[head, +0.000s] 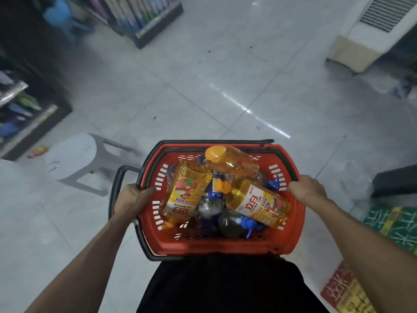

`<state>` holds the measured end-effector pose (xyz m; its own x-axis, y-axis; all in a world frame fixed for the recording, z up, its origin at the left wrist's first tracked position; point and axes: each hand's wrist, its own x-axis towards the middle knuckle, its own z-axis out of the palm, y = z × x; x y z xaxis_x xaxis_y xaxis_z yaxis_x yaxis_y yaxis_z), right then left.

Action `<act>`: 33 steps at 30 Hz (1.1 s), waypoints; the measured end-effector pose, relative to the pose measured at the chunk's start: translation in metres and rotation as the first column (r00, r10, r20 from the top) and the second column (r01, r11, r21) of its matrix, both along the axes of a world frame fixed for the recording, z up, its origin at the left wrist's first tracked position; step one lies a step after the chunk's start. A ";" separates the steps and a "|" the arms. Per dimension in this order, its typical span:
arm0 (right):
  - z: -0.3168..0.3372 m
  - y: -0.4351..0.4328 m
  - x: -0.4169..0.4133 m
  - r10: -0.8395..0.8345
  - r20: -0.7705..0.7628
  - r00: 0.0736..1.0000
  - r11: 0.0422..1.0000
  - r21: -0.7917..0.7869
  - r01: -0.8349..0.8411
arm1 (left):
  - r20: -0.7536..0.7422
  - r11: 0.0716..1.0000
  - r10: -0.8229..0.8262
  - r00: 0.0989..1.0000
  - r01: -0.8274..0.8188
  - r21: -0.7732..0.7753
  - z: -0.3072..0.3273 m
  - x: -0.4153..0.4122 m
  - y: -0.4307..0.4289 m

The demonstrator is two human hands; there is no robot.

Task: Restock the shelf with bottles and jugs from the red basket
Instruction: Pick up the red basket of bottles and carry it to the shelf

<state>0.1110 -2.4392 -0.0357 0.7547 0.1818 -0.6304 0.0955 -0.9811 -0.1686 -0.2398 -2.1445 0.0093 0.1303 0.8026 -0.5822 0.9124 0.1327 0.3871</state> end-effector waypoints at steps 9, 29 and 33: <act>-0.014 0.104 0.083 0.117 -0.004 0.993 0.993 -0.010 -0.117 | 0.039 0.989 0.136 0.990 -0.134 -0.060 -0.037 0.045 0.075; 0.004 0.469 0.269 0.441 0.046 0.896 0.897 -0.050 -0.439 | 0.079 0.855 0.482 0.873 -0.448 -0.261 -0.056 0.188 0.350; 0.002 0.566 0.332 0.524 0.073 0.849 0.852 -0.021 -0.523 | 0.108 0.804 0.583 0.805 -0.554 -0.214 -0.053 0.233 0.399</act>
